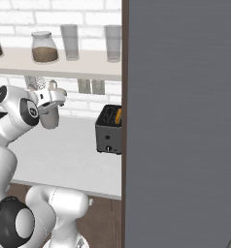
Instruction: Start the toaster. Once the lever pops up, take the bread to the plate on the dining counter.
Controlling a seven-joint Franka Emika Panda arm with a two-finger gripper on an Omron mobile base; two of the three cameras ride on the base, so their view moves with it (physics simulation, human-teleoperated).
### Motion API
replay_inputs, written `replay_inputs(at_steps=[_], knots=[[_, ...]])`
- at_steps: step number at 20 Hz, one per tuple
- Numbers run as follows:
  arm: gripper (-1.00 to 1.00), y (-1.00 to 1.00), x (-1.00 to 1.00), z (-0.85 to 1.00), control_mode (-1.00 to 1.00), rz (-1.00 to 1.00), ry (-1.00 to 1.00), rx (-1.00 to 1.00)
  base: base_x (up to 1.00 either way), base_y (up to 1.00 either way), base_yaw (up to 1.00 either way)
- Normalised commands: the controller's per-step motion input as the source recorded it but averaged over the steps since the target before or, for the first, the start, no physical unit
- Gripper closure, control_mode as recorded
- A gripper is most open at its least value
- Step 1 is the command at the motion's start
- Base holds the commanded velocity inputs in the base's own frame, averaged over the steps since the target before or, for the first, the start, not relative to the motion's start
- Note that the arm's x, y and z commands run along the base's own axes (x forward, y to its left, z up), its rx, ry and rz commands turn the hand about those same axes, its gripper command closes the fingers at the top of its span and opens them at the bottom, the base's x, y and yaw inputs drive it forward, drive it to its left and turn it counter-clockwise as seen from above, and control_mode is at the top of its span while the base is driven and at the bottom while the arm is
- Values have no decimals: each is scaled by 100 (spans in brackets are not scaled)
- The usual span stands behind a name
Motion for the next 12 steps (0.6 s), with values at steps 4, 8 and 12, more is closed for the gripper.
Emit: replay_inputs(at_steps=[4, 8, 12], knots=[[-100, 0, 0, 0, -100, 0, 0, 0, 0, 0, 0], [-100, 0, 0, 0, -100, 0, 0, 0, 0, 0, 0], [-100, 0, 0, 0, -100, 0, 0, 0, 0, 0, 0]])
